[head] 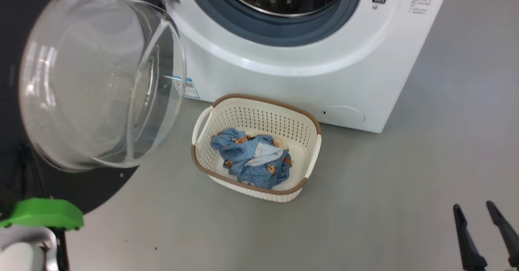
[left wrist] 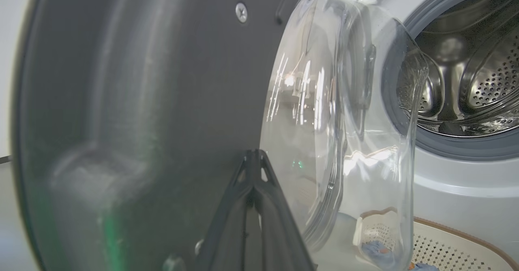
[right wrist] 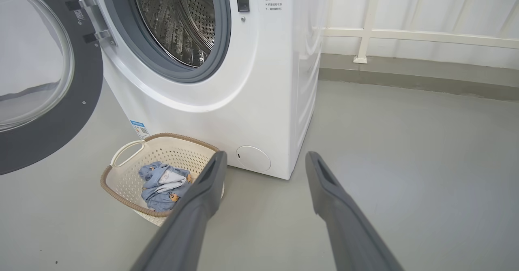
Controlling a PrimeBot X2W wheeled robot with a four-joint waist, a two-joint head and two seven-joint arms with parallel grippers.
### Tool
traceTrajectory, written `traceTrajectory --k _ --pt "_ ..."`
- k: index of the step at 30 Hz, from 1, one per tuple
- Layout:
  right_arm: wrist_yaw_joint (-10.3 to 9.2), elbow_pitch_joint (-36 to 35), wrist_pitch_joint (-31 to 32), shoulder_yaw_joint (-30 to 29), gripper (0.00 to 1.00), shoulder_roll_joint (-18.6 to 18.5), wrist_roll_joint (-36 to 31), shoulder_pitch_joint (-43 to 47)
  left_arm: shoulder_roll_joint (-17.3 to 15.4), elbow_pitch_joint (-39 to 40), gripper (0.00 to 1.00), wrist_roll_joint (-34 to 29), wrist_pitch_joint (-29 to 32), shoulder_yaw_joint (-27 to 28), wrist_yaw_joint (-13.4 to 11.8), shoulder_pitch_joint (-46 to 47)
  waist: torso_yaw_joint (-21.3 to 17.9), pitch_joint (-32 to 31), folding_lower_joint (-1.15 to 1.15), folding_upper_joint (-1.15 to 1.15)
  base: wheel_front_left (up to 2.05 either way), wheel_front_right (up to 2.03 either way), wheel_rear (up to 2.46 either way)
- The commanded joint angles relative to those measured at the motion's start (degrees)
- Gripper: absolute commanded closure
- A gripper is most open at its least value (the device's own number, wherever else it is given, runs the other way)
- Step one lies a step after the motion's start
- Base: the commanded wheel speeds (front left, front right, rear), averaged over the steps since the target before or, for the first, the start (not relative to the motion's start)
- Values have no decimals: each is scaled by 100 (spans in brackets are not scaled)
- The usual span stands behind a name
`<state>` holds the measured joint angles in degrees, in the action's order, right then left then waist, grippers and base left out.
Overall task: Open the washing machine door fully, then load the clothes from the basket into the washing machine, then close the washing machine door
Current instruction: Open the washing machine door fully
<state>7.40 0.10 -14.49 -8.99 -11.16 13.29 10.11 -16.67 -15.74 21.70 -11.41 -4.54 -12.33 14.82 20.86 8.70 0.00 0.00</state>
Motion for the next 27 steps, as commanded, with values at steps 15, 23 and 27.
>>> traceTrajectory --k 15,23,27 --pt "9 -384 -51 -87 0 -658 150 -501 -671 -1328 100 321 -342 909 296 1512 -22 1120 0 0 0 0 0" --pt "9 -413 -51 -136 0 -774 186 -613 -869 -1677 100 250 -357 1452 338 1880 -66 1357 0 0 0 0 0" --pt "9 -410 -51 -136 0 -794 193 -650 -905 -1796 100 180 -358 1619 392 1942 -82 1390 0 0 0 0 0"
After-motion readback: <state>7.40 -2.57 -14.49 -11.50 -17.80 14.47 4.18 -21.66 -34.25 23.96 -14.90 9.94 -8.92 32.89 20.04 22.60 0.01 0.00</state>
